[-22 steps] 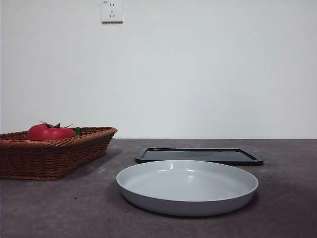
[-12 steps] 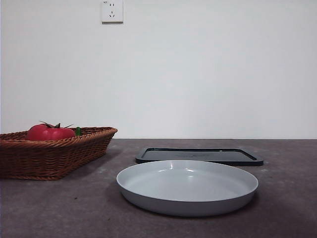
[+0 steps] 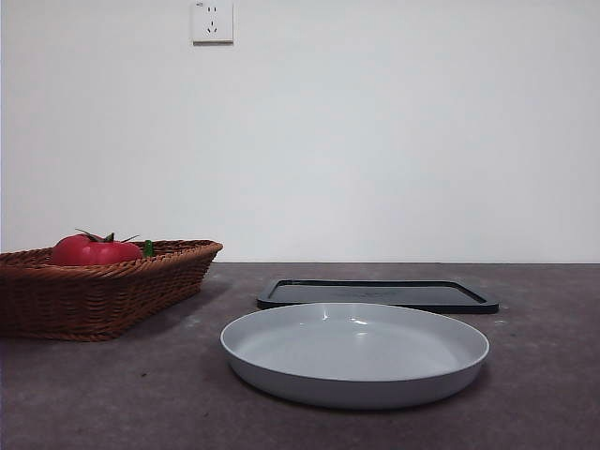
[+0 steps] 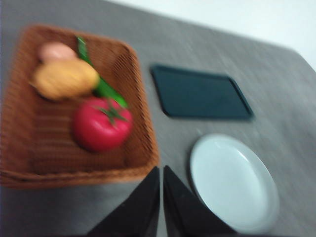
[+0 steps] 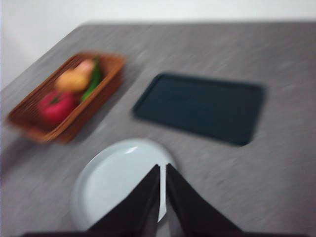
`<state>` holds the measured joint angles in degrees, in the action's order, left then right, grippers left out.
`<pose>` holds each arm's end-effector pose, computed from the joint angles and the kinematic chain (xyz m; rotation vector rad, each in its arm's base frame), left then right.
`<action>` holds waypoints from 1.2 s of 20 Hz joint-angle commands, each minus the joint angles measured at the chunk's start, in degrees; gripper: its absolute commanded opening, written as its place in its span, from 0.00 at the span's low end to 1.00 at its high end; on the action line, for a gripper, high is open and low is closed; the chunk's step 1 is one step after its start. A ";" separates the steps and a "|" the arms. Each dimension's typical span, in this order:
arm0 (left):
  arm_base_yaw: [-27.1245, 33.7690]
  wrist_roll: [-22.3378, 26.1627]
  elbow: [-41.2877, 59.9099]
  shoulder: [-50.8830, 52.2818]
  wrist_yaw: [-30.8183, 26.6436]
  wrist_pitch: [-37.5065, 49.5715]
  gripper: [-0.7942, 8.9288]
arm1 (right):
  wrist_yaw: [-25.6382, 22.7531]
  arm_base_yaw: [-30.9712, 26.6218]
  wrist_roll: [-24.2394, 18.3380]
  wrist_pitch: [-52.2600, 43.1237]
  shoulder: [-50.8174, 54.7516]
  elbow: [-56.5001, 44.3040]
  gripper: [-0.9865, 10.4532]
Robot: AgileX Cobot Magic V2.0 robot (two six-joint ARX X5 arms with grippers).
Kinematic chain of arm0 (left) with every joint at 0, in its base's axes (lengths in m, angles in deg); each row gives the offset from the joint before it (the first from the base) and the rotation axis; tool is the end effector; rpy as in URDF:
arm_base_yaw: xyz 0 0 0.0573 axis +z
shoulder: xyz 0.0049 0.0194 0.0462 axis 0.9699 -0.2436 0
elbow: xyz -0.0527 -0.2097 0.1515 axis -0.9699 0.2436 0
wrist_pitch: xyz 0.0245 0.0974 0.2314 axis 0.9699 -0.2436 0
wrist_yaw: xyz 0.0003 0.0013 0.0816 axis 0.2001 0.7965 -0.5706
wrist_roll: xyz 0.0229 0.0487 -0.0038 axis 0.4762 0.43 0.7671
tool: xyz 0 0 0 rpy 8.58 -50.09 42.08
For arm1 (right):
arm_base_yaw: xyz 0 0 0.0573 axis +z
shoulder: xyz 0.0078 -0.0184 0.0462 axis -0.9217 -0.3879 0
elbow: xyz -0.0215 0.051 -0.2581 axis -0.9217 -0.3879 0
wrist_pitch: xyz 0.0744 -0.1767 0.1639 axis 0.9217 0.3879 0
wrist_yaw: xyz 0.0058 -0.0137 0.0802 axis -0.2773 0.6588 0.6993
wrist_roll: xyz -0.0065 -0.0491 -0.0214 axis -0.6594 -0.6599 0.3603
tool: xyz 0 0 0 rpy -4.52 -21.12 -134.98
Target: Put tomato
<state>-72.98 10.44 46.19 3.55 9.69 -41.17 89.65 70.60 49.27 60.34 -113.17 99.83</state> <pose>0.1074 -0.0093 0.2991 -0.2827 0.5165 -0.4387 0.1097 0.0211 0.3275 0.1688 0.4998 0.5562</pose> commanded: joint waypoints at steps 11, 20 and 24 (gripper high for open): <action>-6.80 11.91 -7.78 -7.19 5.25 -13.73 0.09 | 3.08 14.08 -9.64 11.54 -11.50 6.91 0.09; -6.80 12.00 -7.78 -7.19 5.18 -13.68 0.57 | 3.10 15.32 -9.49 11.23 -11.47 6.91 0.42; -6.80 11.87 -7.78 -7.43 3.63 -12.46 0.57 | 3.10 15.32 -9.35 11.21 -11.47 6.91 0.47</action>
<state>-79.58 21.76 39.48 -3.36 13.38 -54.37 92.57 85.61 40.20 72.12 -124.27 105.73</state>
